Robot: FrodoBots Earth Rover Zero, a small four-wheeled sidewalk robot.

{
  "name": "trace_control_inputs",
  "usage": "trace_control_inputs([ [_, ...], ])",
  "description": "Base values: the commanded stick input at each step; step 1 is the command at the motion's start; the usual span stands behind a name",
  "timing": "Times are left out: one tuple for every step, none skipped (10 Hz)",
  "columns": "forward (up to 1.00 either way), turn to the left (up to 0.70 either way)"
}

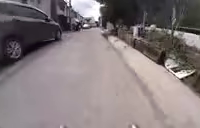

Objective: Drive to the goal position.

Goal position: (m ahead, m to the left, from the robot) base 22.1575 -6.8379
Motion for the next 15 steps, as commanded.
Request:
trace_control_inputs([
  [1.0, 0.02],
  [1.0, 0.02],
  [1.0, 0.02],
  [1.0, 0.02],
  [1.0, 0.02],
  [1.0, 0.02],
  [1.0, 0.02],
  [1.0, 0.02],
  [1.0, 0.02],
  [1.0, 0.02],
  [1.0, 0.02],
  [1.0, 0.02],
  [1.0, 0.02],
  [1.0, 0.02],
  [1.0, 0.02],
])
